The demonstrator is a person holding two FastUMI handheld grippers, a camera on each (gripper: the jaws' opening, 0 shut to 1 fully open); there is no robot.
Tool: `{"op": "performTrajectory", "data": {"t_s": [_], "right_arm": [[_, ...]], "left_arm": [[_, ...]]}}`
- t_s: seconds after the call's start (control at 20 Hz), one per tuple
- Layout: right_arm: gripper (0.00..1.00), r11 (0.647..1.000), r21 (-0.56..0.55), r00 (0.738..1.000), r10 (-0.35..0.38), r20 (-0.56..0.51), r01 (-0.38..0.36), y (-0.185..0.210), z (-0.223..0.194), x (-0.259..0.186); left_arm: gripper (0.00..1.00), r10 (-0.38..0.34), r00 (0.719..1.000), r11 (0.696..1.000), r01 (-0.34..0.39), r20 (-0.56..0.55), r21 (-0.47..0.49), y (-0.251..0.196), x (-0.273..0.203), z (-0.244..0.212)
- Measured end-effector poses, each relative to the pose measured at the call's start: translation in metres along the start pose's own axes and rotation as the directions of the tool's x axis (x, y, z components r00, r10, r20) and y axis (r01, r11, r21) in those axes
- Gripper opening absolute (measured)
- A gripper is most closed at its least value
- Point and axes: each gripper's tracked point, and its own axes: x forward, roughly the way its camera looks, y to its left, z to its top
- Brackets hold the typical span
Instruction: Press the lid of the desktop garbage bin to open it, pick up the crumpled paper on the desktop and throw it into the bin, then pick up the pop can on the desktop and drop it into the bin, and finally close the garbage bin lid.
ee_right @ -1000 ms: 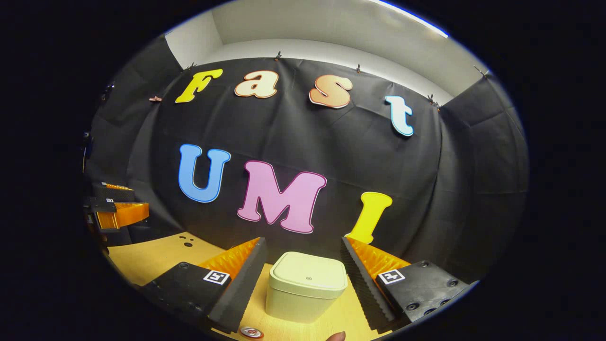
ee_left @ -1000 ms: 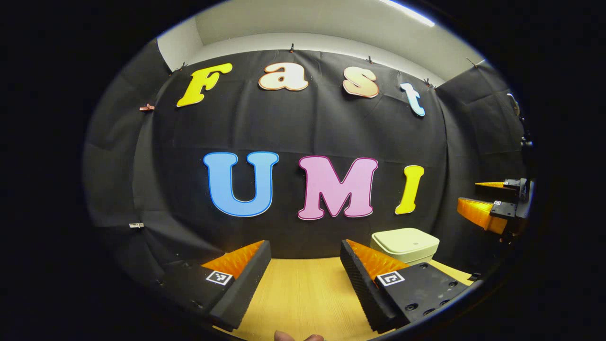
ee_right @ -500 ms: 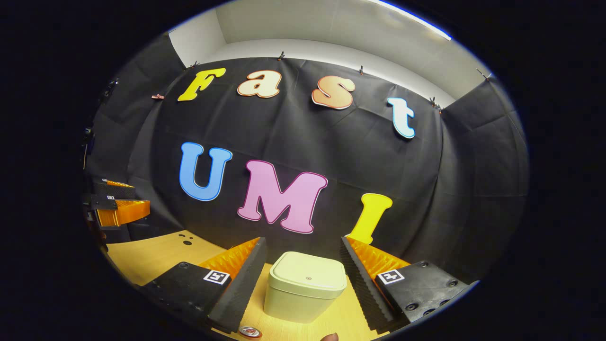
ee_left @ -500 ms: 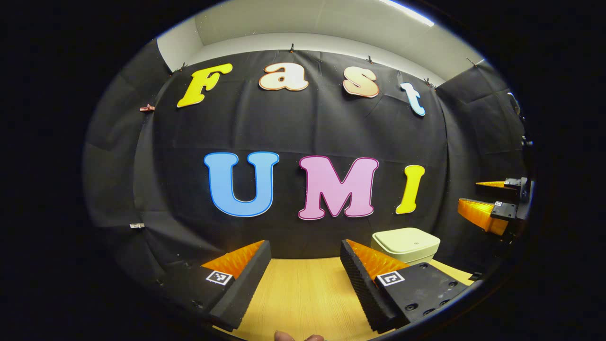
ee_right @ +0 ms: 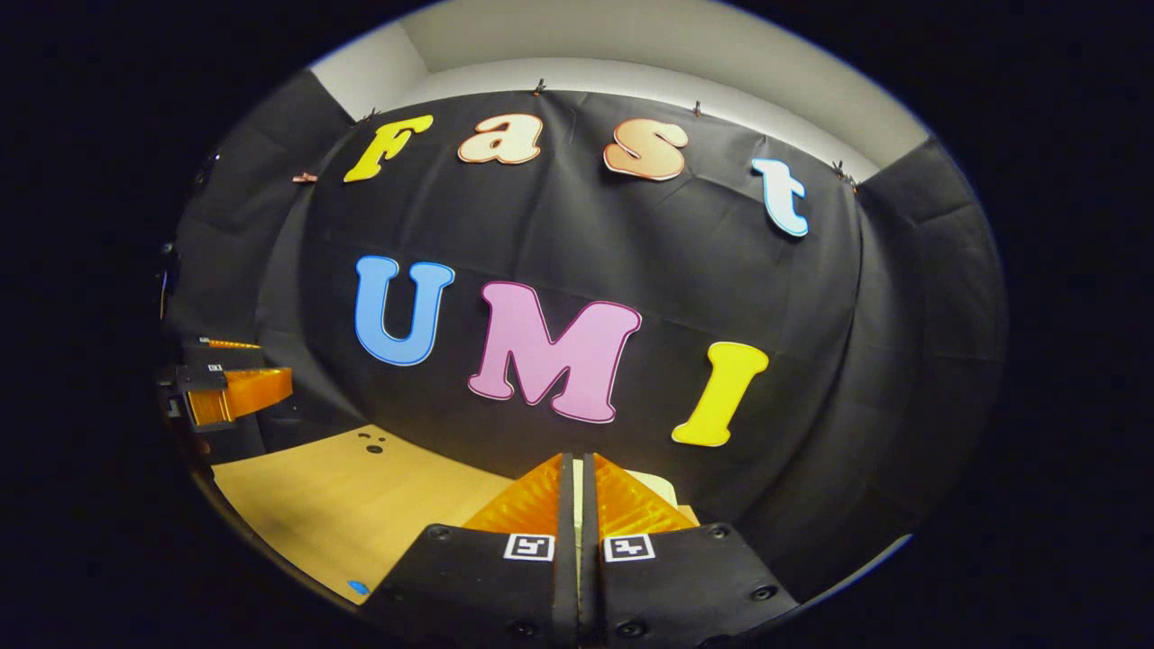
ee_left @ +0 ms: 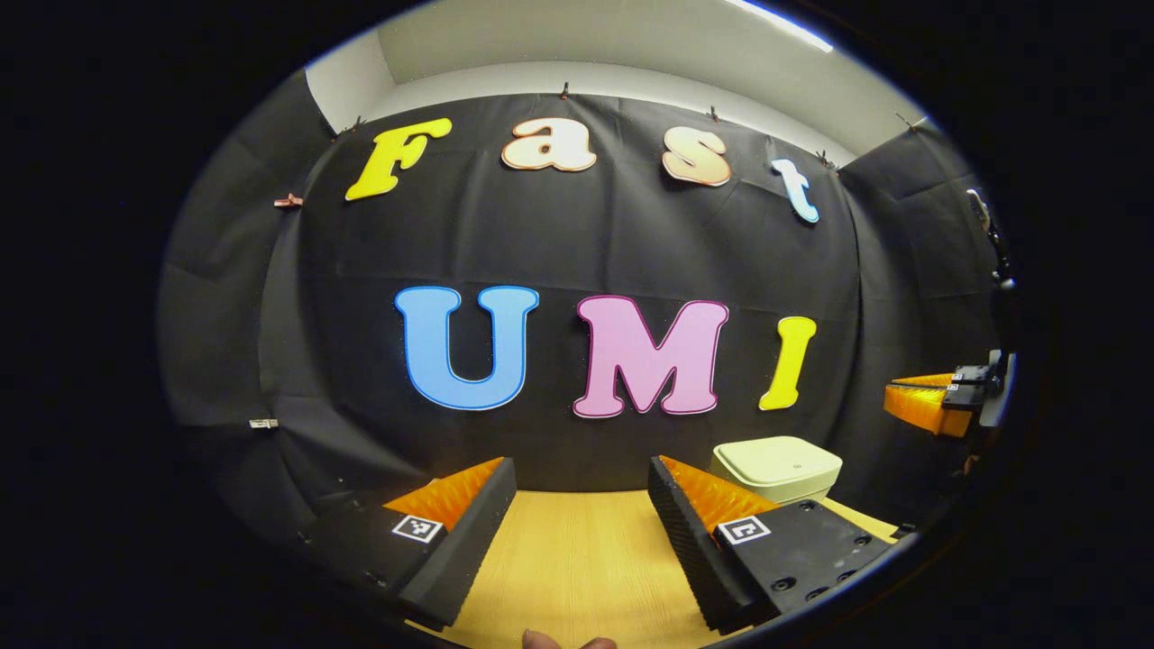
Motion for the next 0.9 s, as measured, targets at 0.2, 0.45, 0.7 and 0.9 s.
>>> {"op": "performTrajectory", "data": {"t_s": [0.2,0.45,0.7,0.9], "right_arm": [[0.05,0.998,0.054,1.000,0.013,-0.014,-0.012,-0.015,-0.011,0.026],[0.05,0.995,0.090,0.998,0.036,-0.048,-0.031,-0.034,-0.040,0.070],[0.06,0.996,0.078,0.992,0.058,-0.110,-0.049,-0.039,-0.081,0.103],[0.05,0.994,0.085,0.985,0.083,-0.154,-0.070,-0.040,-0.114,0.124]], "left_arm": [[0.95,0.030,1.000,1.000,-0.030,-0.008,-0.005,-0.001,0.008,-0.002],[0.95,0.072,0.997,0.997,-0.072,-0.007,0.001,-0.005,0.019,-0.002],[0.95,0.077,0.996,0.997,-0.076,-0.034,0.014,-0.016,0.030,-0.009],[0.95,0.095,0.994,0.995,-0.094,-0.061,0.019,-0.021,0.036,-0.017]]}}
